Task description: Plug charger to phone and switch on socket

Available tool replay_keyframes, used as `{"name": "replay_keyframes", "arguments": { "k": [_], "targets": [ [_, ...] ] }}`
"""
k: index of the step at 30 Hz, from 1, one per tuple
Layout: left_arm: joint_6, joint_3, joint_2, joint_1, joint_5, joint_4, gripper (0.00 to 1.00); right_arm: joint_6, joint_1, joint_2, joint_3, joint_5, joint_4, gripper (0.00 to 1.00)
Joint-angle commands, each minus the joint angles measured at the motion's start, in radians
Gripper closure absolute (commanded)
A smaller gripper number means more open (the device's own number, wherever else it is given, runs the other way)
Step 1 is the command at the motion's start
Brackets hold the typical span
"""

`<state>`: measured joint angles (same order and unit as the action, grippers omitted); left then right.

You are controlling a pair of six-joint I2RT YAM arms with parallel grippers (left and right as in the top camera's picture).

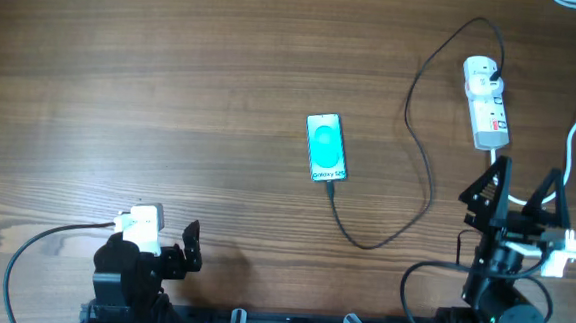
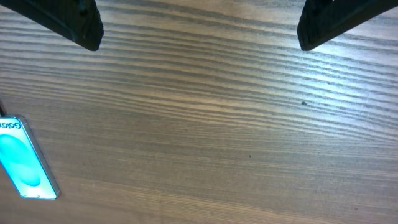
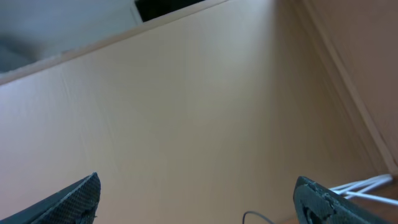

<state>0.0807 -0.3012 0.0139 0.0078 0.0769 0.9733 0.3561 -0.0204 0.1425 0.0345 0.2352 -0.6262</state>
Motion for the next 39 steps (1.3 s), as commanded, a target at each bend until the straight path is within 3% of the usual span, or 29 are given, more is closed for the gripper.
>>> {"name": "replay_keyframes", "arguments": {
  "k": [1,8,9,14,30,32,35,39],
  "targets": [
    [0.005,0.0,-0.008,0.001,0.008,0.006,0.0,0.066,0.04,-0.11,-0.029,0.052,0.104,0.01],
    [0.005,0.0,-0.008,0.001,0.008,0.006,0.0,0.064,0.172,-0.139,-0.029,-0.049,0.555,0.0],
    [0.005,0.0,-0.008,0.001,0.008,0.006,0.0,0.011,0.172,-0.139,-0.029,-0.071,0.606,0.0],
    [0.005,0.0,-0.008,0.001,0.008,0.006,0.0,-0.235,0.172,-0.14,-0.029,-0.076,0.608,0.0],
    [0.005,0.0,-0.01,0.001,-0.001,0.007,0.0,-0.245,0.171,-0.138,-0.029,-0.076,0.605,0.0],
    [0.005,0.022,-0.01,-0.009,0.001,-0.153,0.0,-0.245,0.171,-0.138,-0.029,-0.076,0.606,0.0],
    [-0.104,0.151,-0.01,-0.055,0.0,-0.607,0.0,-0.245,0.171,-0.138,-0.029,-0.076,0.605,0.0],
    [-0.103,0.23,-0.01,-0.055,-0.075,-0.744,0.0,-0.245,0.171,-0.138,-0.029,-0.076,0.605,0.0]
  ]
}}
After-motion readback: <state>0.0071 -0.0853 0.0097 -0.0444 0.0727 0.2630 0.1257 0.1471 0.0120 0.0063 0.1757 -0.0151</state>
